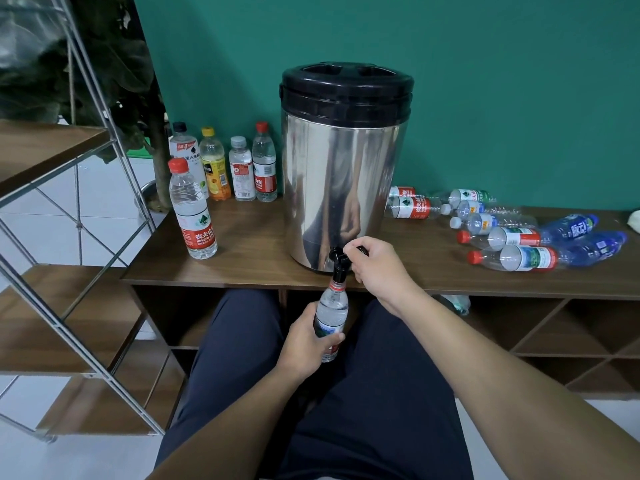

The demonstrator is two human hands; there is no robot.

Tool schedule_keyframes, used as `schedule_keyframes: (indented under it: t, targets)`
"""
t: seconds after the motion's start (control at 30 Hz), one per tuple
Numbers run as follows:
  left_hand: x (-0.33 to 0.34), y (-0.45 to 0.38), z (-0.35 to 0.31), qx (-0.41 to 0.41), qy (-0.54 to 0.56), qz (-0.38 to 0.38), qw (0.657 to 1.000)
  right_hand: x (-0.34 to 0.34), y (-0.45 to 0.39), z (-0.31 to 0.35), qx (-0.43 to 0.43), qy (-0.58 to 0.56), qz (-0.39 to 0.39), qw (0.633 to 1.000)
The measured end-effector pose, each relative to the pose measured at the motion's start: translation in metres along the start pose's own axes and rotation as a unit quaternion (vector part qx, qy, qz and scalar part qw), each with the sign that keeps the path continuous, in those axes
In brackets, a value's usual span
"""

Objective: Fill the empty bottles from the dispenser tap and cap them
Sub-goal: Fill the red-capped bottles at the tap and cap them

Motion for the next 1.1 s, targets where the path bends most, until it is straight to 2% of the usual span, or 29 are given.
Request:
schedule_keyframes:
  t: [0.33, 0.47, 0.57, 0.67, 0.73, 0.77, 0.83, 0.9, 0.93, 1.03, 1.1]
  targets:
    - [0.000, -0.001, -0.002, 0.003, 0.003, -0.002, 1.000, -0.001, 0.003, 0.004, -0.072, 0.085, -0.025, 0.993]
    - [0.000, 0.001, -0.003, 0.002, 0.003, 0.002, 1.000, 0.000, 0.007, 0.014, -0.149, 0.115, -0.049, 0.981]
    - [0.000, 0.000, -0.003, 0.002, 0.002, 0.003, 1.000, 0.002, 0.016, 0.024, -0.203, 0.143, -0.031, 0.968]
    - [0.000, -0.001, -0.001, 0.003, -0.001, 0.002, 1.000, -0.008, 0.026, 0.021, -0.194, 0.073, -0.018, 0.978]
    - [0.000, -0.001, 0.001, 0.001, -0.001, 0.003, 1.000, -0.022, 0.027, 0.011, -0.178, 0.046, -0.047, 0.982]
    - [0.000, -0.002, 0.002, -0.001, -0.002, 0.003, 1.000, -0.028, 0.024, 0.003, -0.172, 0.074, -0.067, 0.980]
    - [0.000, -0.002, 0.003, -0.002, -0.003, 0.004, 1.000, -0.043, 0.011, -0.020, -0.151, 0.221, -0.092, 0.959]
    - [0.000, -0.002, 0.002, -0.004, -0.005, 0.006, 1.000, -0.054, 0.000, -0.042, -0.119, 0.388, -0.063, 0.912]
    - [-0.001, -0.001, 0.002, -0.005, -0.006, 0.007, 1.000, -0.058, -0.004, -0.050, -0.100, 0.431, -0.046, 0.896]
    - [-0.002, 0.001, 0.002, -0.007, -0.010, 0.008, 1.000, -0.062, -0.010, -0.060, -0.077, 0.472, -0.025, 0.878]
    - [-0.003, 0.001, 0.001, -0.009, -0.012, 0.008, 1.000, -0.061, -0.014, -0.063, -0.073, 0.470, -0.021, 0.880]
Point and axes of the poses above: each hand's wrist, its own y-axis away from the middle knuckle, its own x-axis out of the palm, z = x × y, the point moved 1 cm from there along -y, towards the middle knuckle, and after that the axes turned 4 degrees about -z, right-handed, at the moved point
